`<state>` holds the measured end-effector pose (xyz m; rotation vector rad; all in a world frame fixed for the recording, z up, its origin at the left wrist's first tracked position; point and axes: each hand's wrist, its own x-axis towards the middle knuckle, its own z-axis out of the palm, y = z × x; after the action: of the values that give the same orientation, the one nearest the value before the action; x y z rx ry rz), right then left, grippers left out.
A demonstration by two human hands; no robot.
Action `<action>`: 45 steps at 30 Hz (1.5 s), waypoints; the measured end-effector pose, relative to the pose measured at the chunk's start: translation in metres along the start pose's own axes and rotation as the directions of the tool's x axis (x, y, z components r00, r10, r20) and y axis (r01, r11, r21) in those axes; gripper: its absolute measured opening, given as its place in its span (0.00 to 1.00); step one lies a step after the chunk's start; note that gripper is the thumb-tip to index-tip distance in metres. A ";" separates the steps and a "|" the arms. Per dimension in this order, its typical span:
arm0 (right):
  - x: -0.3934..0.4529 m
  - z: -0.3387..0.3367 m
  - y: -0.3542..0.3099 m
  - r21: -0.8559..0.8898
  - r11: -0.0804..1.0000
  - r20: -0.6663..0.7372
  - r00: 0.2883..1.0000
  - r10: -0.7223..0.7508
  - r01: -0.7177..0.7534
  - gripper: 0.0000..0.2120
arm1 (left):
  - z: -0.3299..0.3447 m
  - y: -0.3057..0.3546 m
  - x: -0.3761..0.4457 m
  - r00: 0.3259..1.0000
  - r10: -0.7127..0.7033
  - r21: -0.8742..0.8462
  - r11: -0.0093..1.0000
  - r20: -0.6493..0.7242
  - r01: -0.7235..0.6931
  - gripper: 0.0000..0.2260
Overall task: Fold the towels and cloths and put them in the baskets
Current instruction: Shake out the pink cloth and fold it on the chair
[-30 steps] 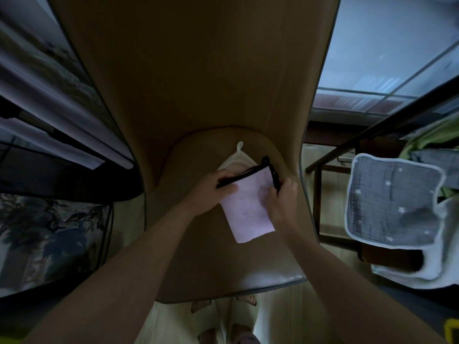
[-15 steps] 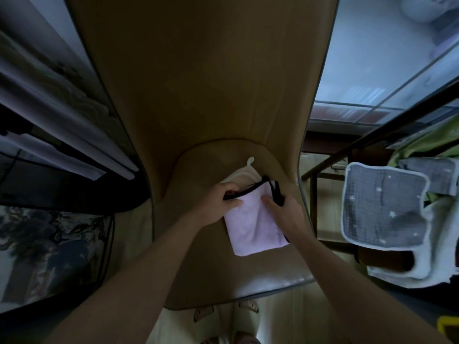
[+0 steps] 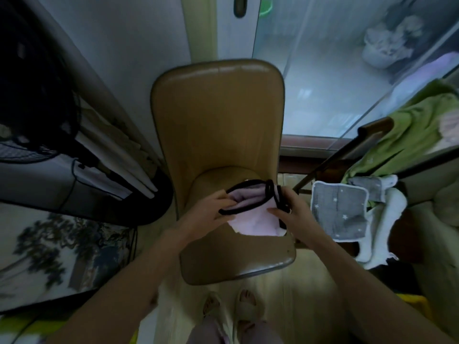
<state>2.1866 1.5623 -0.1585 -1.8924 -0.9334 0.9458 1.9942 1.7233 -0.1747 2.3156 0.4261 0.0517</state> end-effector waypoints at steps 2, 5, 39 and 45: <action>-0.013 -0.010 -0.029 0.077 0.997 0.016 1.000 0.014 -0.015 0.15 | -0.022 0.024 -0.007 0.998 -0.033 -0.013 0.999 -0.049 0.033 0.10; -0.028 -0.020 -0.064 0.239 0.969 0.024 0.998 0.061 -0.065 0.09 | -0.051 0.059 -0.012 0.994 -0.048 -0.079 0.996 -0.101 0.040 0.08; -0.005 -0.011 -0.147 0.421 0.808 0.012 0.894 0.448 -0.411 0.10 | -0.095 0.111 -0.048 0.927 -0.372 -0.725 0.651 -0.047 0.224 0.29; -0.002 -0.019 -0.140 0.611 0.603 0.229 0.844 0.485 -0.513 0.10 | -0.082 0.114 -0.035 0.845 -0.379 -0.489 0.856 -0.377 0.166 0.13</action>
<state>2.1666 1.6111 -0.0275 -1.5088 0.0004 1.4221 1.9810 1.6947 -0.0331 1.7529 0.8961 0.5157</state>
